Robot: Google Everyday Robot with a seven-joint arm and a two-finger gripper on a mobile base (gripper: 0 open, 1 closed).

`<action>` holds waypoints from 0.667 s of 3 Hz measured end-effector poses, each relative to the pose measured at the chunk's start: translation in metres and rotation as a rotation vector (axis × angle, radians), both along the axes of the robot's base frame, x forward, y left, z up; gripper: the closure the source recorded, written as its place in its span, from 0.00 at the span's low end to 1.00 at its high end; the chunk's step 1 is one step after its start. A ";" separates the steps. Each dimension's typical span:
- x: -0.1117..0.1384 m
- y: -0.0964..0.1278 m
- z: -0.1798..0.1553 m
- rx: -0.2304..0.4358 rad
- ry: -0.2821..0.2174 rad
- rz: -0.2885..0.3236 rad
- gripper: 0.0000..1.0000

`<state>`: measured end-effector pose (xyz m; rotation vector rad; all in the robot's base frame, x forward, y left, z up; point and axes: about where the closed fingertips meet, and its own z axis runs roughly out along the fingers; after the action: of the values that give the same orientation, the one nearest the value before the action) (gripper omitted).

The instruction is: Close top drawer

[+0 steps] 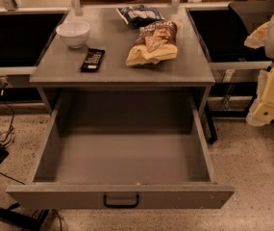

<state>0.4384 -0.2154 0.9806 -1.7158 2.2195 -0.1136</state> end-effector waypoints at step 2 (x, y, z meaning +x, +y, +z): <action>-0.021 0.007 -0.019 0.034 -0.024 -0.008 0.00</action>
Offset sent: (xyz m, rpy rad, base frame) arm -0.0535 0.0023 -0.0820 0.0931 0.0228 -0.0441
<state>0.4173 -0.2087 0.9615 -1.6788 2.1984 -0.0976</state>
